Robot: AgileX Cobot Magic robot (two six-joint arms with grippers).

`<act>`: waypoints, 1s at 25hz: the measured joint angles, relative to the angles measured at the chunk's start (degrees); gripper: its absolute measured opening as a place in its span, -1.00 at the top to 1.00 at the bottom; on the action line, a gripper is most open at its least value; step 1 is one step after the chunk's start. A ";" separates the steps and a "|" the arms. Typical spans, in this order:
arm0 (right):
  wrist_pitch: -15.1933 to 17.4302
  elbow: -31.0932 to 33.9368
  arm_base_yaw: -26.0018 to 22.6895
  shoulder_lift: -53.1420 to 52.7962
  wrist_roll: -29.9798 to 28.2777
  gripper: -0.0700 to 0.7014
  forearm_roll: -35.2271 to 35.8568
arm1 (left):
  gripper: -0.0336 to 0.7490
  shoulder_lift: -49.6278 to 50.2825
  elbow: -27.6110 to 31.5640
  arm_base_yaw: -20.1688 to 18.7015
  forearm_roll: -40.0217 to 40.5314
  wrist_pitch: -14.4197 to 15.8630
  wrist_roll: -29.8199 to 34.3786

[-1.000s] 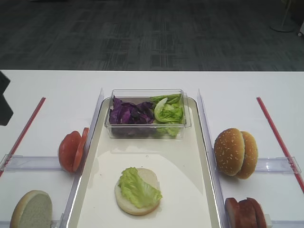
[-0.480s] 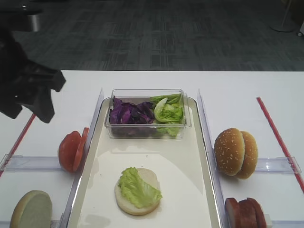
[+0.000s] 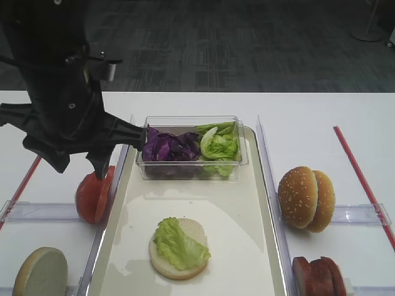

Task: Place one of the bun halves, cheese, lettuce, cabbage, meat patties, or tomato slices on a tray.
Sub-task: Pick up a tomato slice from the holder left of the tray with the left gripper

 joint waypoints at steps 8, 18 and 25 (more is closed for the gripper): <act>0.00 0.00 0.00 0.00 0.00 -0.48 0.00 | -0.07 4.55 -0.02 -2.26 3.94 -6.66 -8.87; 0.00 0.00 0.00 0.00 0.00 -0.48 0.00 | -0.06 8.72 -0.71 -2.26 5.56 -9.16 -11.74; 0.00 0.00 0.00 0.00 0.00 -0.48 0.00 | -0.06 11.82 -0.71 -2.35 6.98 -9.93 -12.05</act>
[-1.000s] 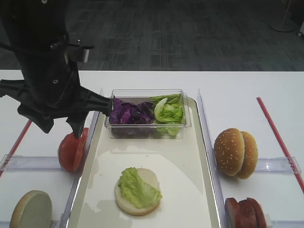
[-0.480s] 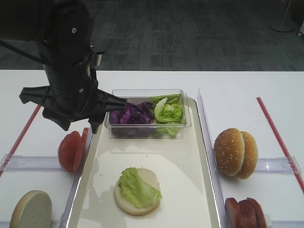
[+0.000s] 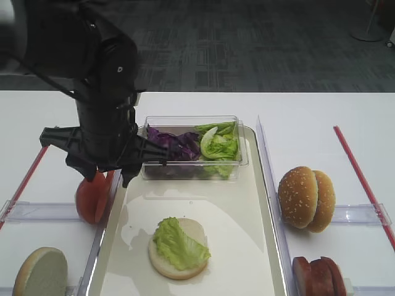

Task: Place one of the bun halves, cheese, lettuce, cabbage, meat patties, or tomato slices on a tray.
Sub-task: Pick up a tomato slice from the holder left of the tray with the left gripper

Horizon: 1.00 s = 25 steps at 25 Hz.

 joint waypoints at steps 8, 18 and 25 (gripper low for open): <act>0.00 0.00 0.00 0.00 0.00 -0.48 0.00 | -0.04 2.95 0.00 0.00 0.00 -0.29 0.00; 0.00 0.00 0.00 0.00 0.00 -0.48 0.00 | 0.23 3.70 0.00 0.00 0.00 -0.29 -0.13; 0.00 0.00 0.00 0.00 0.00 -0.48 0.00 | 0.35 3.70 0.00 0.00 0.00 -0.29 -0.13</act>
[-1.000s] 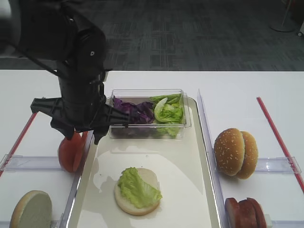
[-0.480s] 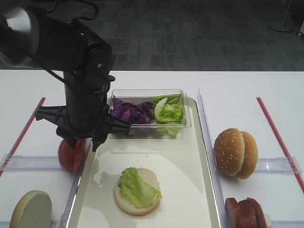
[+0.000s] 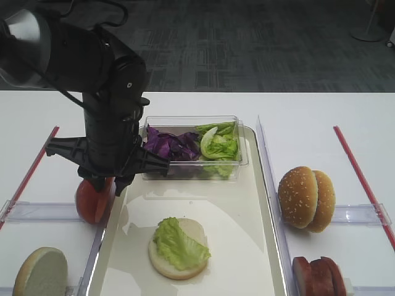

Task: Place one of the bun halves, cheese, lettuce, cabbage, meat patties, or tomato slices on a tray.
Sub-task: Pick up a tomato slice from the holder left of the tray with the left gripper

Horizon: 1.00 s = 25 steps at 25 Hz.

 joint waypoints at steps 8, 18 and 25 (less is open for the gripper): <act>0.00 0.00 0.00 0.00 0.00 -0.48 0.00 | 0.35 0.58 0.00 0.00 1.39 0.32 0.00; 0.00 0.00 0.00 0.00 0.00 -0.48 0.00 | 0.46 1.06 -0.04 0.00 1.48 1.09 0.00; 0.00 0.00 0.00 0.00 0.00 -0.48 0.00 | 0.65 1.06 -0.04 0.00 1.48 1.09 0.00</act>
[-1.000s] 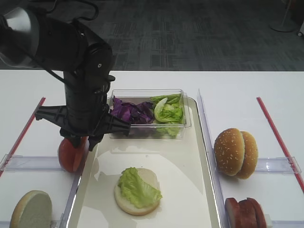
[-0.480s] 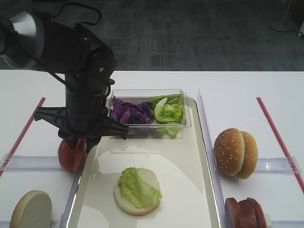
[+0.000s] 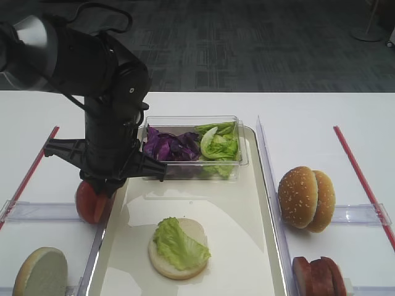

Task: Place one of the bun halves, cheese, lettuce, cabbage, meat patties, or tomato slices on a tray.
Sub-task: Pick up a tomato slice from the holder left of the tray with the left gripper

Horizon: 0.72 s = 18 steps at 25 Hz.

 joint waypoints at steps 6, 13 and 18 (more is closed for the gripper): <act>0.00 0.00 0.00 0.00 0.00 -0.48 0.00 | 0.67 0.00 0.00 0.00 0.04 0.00 0.00; 0.00 0.00 0.00 0.00 0.00 -0.48 0.00 | 0.75 0.00 0.00 0.00 0.13 0.04 0.00; 0.00 0.00 0.00 0.00 0.00 -0.48 0.00 | 0.77 0.00 0.00 0.00 0.13 0.28 0.11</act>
